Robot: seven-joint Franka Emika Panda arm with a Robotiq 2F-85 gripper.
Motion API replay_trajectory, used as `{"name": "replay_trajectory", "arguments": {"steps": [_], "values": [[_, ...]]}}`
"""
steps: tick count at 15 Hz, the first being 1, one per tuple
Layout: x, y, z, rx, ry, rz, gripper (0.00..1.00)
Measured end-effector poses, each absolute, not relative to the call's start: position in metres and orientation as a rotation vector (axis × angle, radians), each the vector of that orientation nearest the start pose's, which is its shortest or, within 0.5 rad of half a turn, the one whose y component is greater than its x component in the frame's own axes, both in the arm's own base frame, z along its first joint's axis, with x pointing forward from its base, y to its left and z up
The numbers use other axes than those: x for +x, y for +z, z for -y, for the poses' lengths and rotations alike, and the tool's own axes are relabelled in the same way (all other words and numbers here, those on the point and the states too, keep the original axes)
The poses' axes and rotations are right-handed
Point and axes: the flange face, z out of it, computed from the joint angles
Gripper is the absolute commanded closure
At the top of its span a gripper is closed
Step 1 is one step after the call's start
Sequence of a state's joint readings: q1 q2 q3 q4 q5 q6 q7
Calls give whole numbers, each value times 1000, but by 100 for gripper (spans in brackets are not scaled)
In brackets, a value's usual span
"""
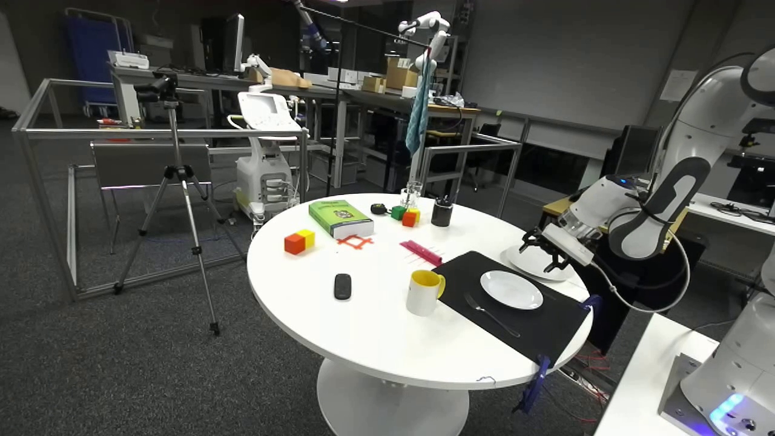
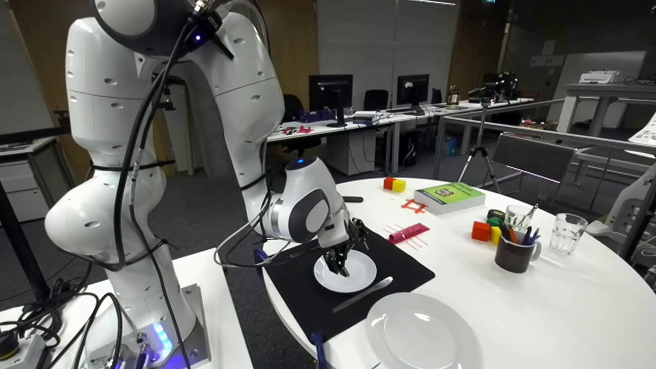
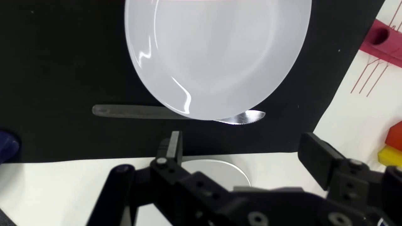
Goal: Put the fork on the black mat in a straightened up position and move the white plate slightly to the left
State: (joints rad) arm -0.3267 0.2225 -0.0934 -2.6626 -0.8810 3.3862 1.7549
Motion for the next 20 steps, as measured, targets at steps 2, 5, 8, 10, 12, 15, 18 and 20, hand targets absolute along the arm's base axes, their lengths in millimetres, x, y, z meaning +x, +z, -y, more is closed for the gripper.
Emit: {"name": "replay_trajectory", "arguments": {"steps": [2,5,8,10,12,15,18,20], "values": [[425,209,93,-2307,-519,-1718,0],[441,201,101,-2314,-492,-1835,0],[456,189,117,-2281,-440,-1954,0],[467,185,128,-2262,-395,-2015,0],[478,185,138,-2248,-352,-2055,0],[496,189,150,-2235,-316,-2090,0],[507,190,156,-2236,-296,-2117,0],[511,185,155,-2247,-281,-2127,0]]}}
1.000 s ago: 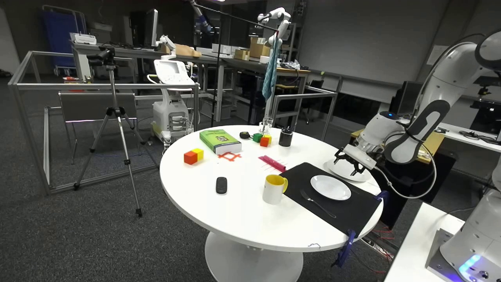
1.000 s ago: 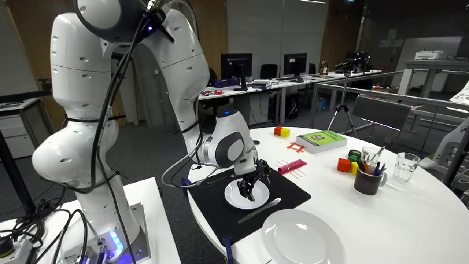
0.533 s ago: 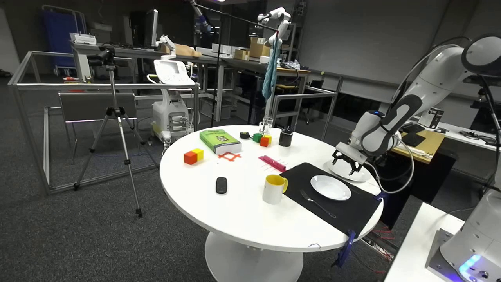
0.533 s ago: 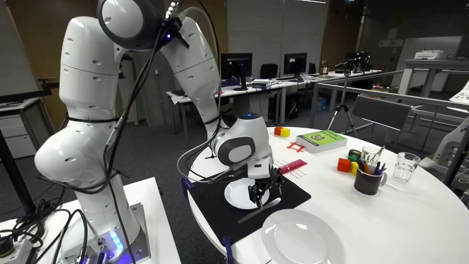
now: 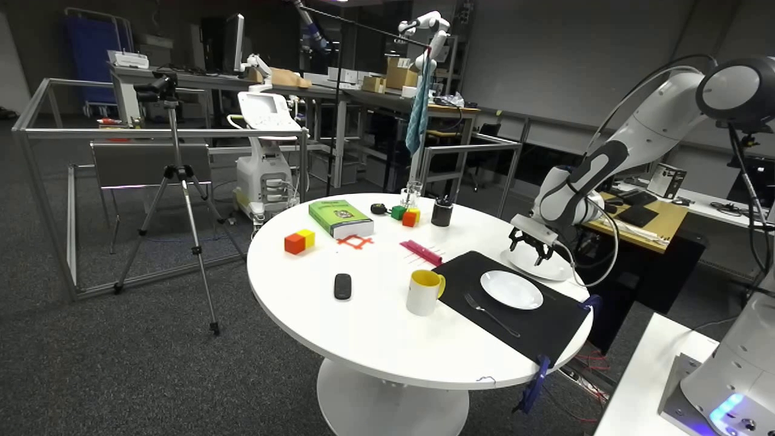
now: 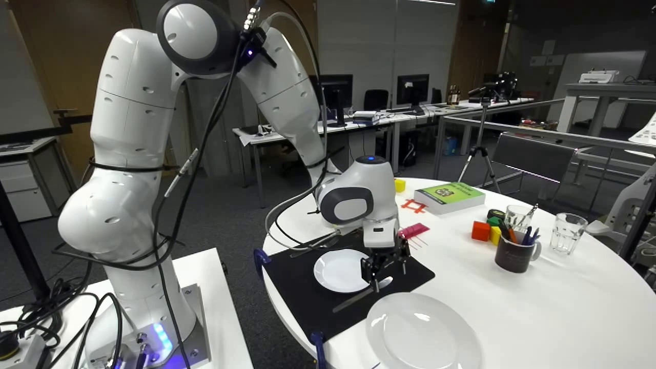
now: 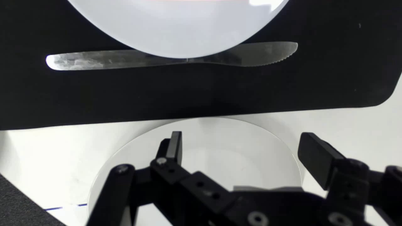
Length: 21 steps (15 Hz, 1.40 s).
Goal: Put the fork on the black mat in a straightened up position and move the white plate slightly to the left
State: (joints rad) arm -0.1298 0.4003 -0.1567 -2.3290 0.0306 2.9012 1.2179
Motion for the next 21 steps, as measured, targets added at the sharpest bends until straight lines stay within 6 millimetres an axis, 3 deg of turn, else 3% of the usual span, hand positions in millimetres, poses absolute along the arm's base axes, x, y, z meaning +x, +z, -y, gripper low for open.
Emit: {"name": "replay_trajectory", "arguments": {"steps": [10,21], "values": [[513,152,125,-2347,-206,-2080,0],[510,141,119,-2411,-179,-2036,0]]}}
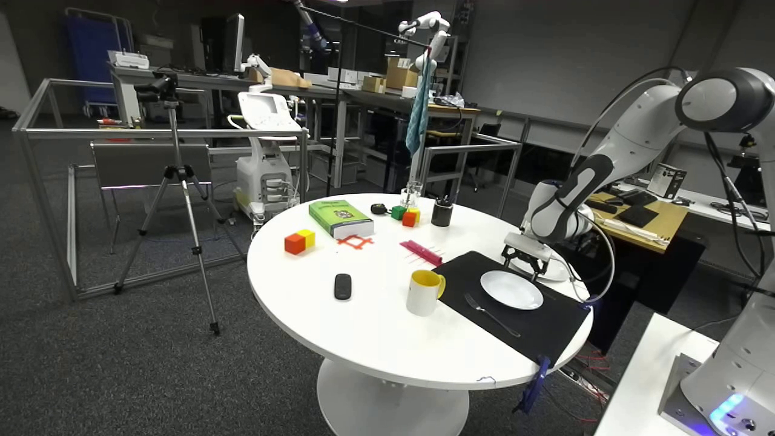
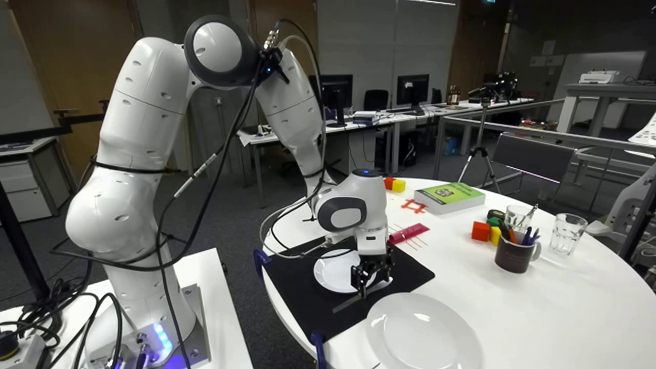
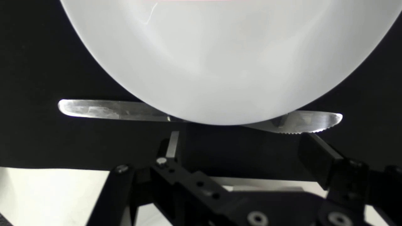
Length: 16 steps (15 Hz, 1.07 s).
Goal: Put the fork on the black mat in a straightened up position and move the white plate slightly to the left
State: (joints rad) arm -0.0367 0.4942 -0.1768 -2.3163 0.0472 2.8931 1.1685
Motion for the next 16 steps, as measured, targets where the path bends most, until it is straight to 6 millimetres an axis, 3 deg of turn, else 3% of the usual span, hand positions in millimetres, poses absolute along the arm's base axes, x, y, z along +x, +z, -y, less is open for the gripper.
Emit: {"name": "replay_trajectory", "arguments": {"steps": [16], "values": [[508,127,101,-2471,-148,-1991,0]]}}
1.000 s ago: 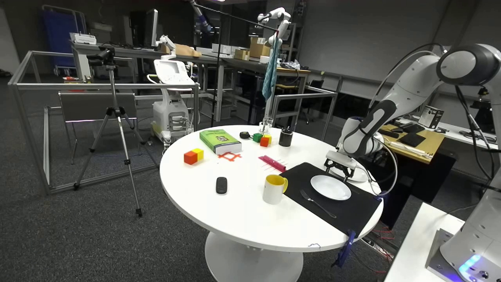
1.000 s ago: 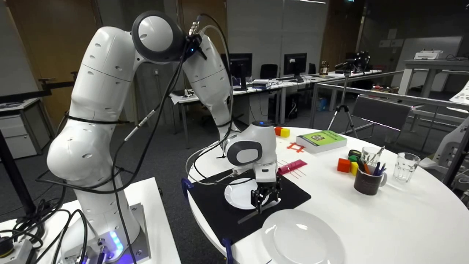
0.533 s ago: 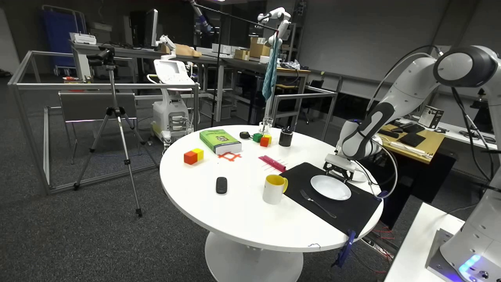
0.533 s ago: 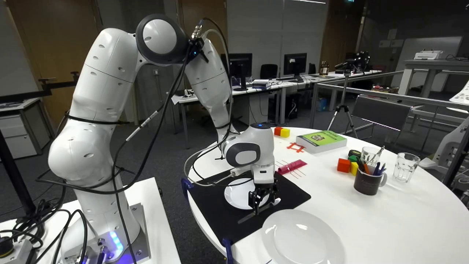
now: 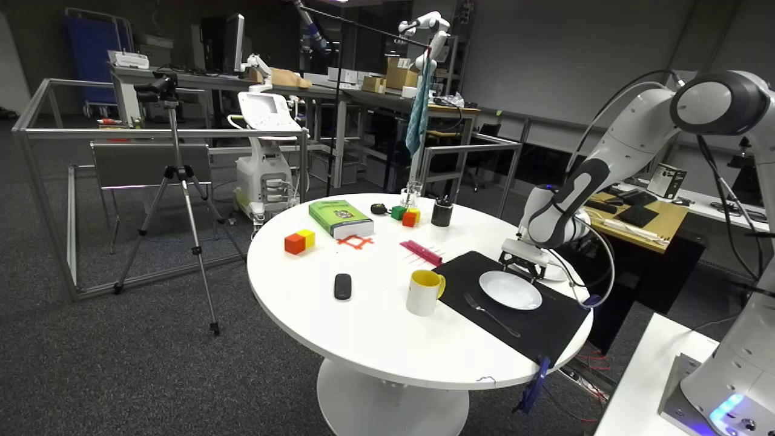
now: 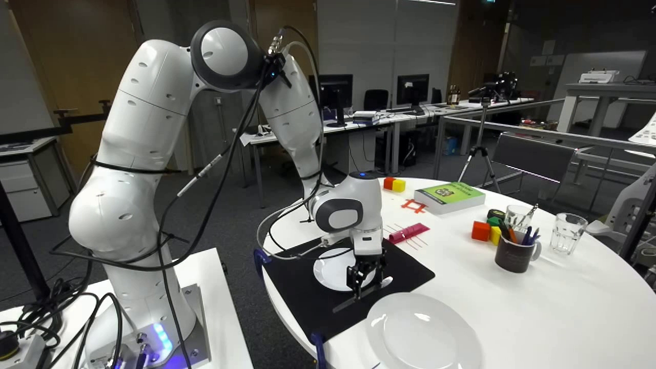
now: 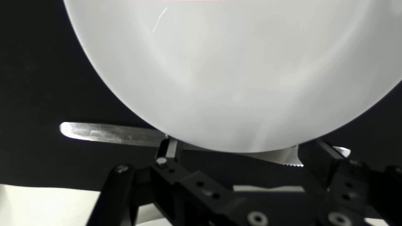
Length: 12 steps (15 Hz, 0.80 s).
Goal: Put the fork on the black mat in a straightened up position and move the white plate slightly to the left
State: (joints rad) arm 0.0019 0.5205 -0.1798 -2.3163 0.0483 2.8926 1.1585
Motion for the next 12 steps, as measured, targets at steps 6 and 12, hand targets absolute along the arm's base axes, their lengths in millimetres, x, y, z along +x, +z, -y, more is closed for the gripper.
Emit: {"name": "replay_trajectory", "arguments": {"steps": [6,12], "values": [[510,126,91,-2491,-147,-1967,0],[511,126,83,-2507,-147,-1949,0]]}}
